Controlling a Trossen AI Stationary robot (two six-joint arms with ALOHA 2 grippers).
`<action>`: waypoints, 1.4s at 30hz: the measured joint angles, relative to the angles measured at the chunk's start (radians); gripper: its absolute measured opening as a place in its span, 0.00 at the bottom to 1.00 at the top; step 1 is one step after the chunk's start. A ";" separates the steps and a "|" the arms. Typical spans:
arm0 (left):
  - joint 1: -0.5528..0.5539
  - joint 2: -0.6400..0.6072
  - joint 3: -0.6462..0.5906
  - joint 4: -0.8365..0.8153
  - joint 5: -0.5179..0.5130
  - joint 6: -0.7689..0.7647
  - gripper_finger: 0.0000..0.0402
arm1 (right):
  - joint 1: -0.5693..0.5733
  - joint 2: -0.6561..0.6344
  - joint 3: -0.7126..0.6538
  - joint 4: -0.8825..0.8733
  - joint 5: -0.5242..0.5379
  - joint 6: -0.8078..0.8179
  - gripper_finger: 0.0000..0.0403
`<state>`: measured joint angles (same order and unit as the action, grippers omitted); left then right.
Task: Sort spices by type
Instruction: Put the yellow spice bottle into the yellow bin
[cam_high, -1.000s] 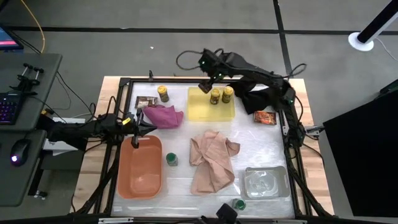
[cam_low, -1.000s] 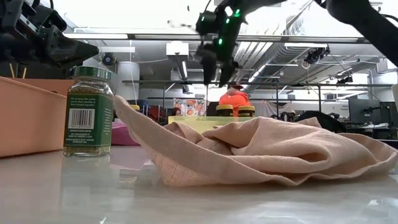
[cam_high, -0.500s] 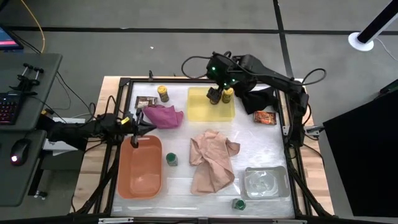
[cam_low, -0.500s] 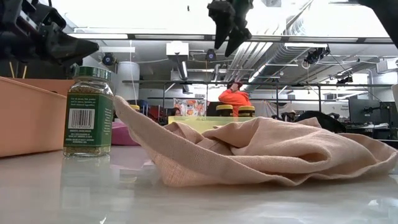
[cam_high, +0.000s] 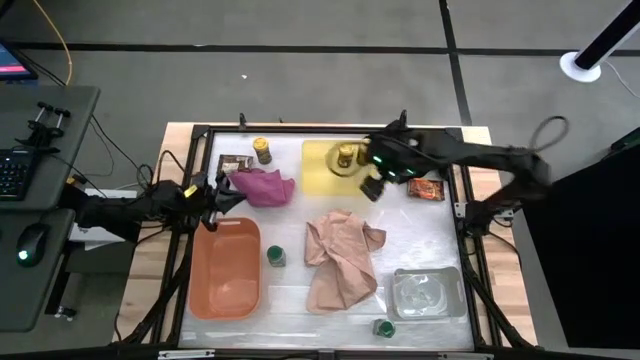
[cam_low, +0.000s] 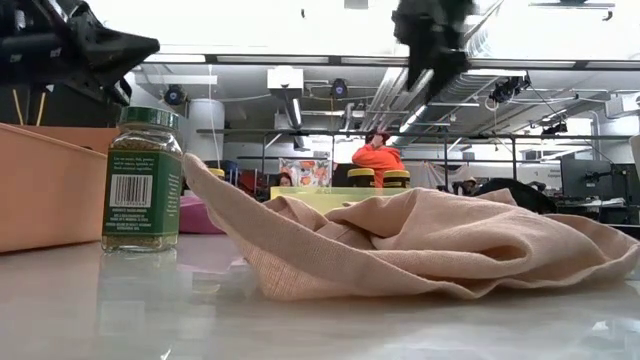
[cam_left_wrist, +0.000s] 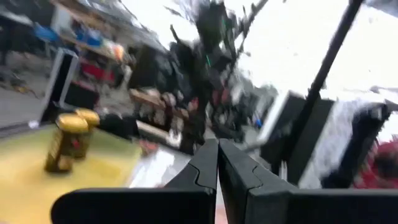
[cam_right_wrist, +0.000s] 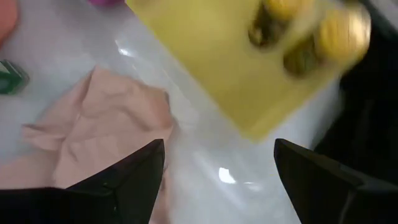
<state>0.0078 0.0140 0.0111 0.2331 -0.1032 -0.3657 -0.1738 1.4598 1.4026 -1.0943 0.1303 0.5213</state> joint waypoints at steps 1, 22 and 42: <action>0.001 0.003 0.002 0.022 -0.038 -0.021 0.00 | 0.015 -0.053 -0.071 0.026 0.000 0.066 0.73; 0.622 1.037 1.090 -0.968 0.006 0.258 0.61 | 0.122 -0.355 -0.409 0.315 0.015 0.260 0.73; 0.806 1.590 1.361 -1.308 0.065 0.317 0.76 | 0.124 -0.355 -0.408 0.314 0.011 0.225 0.73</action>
<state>0.8134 1.6039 1.3720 -1.0751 -0.0378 -0.0490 -0.0498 1.1049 0.9943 -0.7807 0.1413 0.7462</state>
